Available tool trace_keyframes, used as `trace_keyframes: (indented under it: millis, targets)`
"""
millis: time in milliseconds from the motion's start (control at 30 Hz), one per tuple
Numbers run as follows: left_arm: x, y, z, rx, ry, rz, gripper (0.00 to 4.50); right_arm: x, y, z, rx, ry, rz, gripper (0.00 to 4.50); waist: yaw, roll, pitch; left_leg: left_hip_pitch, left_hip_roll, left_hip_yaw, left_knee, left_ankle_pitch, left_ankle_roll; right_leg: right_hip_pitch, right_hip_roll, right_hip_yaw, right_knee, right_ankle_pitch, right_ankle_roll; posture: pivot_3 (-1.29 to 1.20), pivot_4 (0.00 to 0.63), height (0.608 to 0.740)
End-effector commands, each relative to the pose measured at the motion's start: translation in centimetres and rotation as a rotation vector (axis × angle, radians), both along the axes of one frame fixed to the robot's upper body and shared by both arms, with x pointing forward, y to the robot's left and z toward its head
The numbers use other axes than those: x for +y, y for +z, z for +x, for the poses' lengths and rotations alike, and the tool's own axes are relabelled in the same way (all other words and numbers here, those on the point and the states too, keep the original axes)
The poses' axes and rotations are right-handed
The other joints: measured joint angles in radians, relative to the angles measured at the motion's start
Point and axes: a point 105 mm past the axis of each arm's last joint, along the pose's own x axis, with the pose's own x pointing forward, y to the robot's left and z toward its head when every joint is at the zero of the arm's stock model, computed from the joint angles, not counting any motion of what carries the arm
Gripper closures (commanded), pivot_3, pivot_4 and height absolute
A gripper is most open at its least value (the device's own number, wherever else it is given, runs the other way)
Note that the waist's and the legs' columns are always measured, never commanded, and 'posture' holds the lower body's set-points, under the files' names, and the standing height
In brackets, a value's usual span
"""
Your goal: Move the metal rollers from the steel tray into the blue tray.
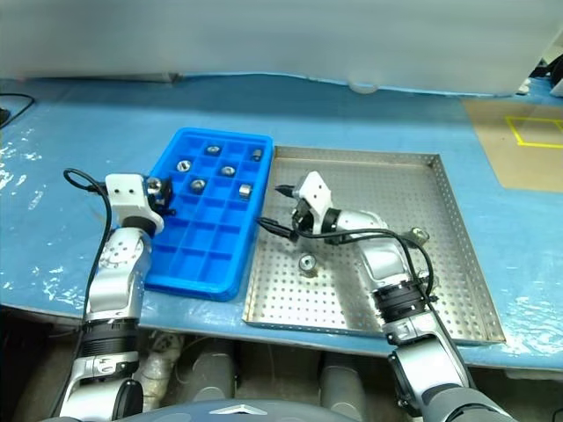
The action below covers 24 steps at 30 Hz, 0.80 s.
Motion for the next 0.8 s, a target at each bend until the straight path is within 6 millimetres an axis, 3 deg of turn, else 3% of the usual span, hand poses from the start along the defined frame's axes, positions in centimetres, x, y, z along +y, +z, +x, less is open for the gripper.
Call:
trace_keyframes:
  millis: [33, 133, 167, 267, 367, 467, 633, 800]
  targets:
    - [0.2, 0.0, -0.3, 0.003, 0.018, -0.022, 1.48, -0.5, 1.4, -0.1, -0.061, -0.014, 0.023, 0.0, 0.0, 0.0, 0.0, 0.0, 0.0, 0.0, 0.0, 0.0, 0.0, 0.0, 0.0, 0.0, 0.0, 0.0, 0.0, 0.04, 0.15, 0.74]
    - [-0.3, 0.3, 0.0, -0.011, -0.002, -0.032, 0.44, -0.8, 1.3, 0.0, -0.062, -0.029, 0.017, 0.0, 0.0, 0.0, 0.0, 0.0, 0.0, 0.0, 0.0, 0.0, 0.0, 0.0, 0.0, 0.0, 0.0, 0.0, 0.0, 0.01, 0.15, 0.74]
    - [-1.4, 1.1, 0.4, -0.045, -0.072, -0.067, 0.07, -1.1, 1.4, -0.1, -0.063, -0.041, 0.021, 0.0, 0.0, 0.0, 0.0, 0.0, 0.0, 0.0, 0.0, 0.0, 0.0, 0.0, 0.0, 0.0, 0.0, 0.0, 0.0, 0.01, 0.15, 0.74]
    - [-4.7, 2.9, 1.1, -0.118, -0.286, -0.113, 0.01, -1.8, 1.8, 0.0, -0.062, -0.071, 0.034, 0.0, 0.003, 0.0, 0.0, 0.0, 0.0, 0.0, 0.0, 0.0, 0.0, 0.0, 0.0, 0.0, 0.0, 0.0, 0.0, -0.03, 0.15, 0.74]
    - [-10.3, 4.6, 1.1, -0.161, -0.665, -0.106, 0.01, -4.0, 2.2, -0.1, -0.056, -0.134, 0.035, 0.0, 0.006, 0.0, 0.0, 0.0, -0.001, 0.0, 0.001, 0.0, 0.0, 0.001, 0.0, 0.001, 0.0, 0.0, 0.0, -0.09, 0.15, 0.74]
    - [-15.6, 5.1, -0.6, -0.134, -1.097, -0.083, 0.01, -7.0, 2.0, -0.9, -0.028, -0.213, 0.005, 0.0, 0.002, 0.0, 0.0, 0.0, -0.002, 0.001, 0.001, 0.0, 0.0, 0.001, 0.0, 0.003, 0.0, 0.0, 0.0, -0.15, 0.15, 0.74]
    - [-19.6, 3.6, -2.3, 0.003, -1.508, 0.003, 0.01, -10.7, 1.4, -2.5, -0.001, -0.338, -0.053, 0.0, -0.04, 0.0, 0.0, 0.004, -0.002, 0.002, -0.001, 0.001, -0.001, 0.001, 0.001, 0.006, 0.001, 0.0, 0.0, -0.3, 0.15, 0.74]
    - [-21.9, -0.1, -3.8, 0.247, -1.809, 0.218, 0.01, -14.4, 1.1, -4.0, -0.005, -0.505, -0.108, 0.0, -0.076, 0.001, 0.0, 0.006, -0.002, 0.004, -0.001, 0.001, -0.001, 0.002, 0.001, 0.008, 0.001, 0.0, 0.001, -0.38, 0.15, 0.74]
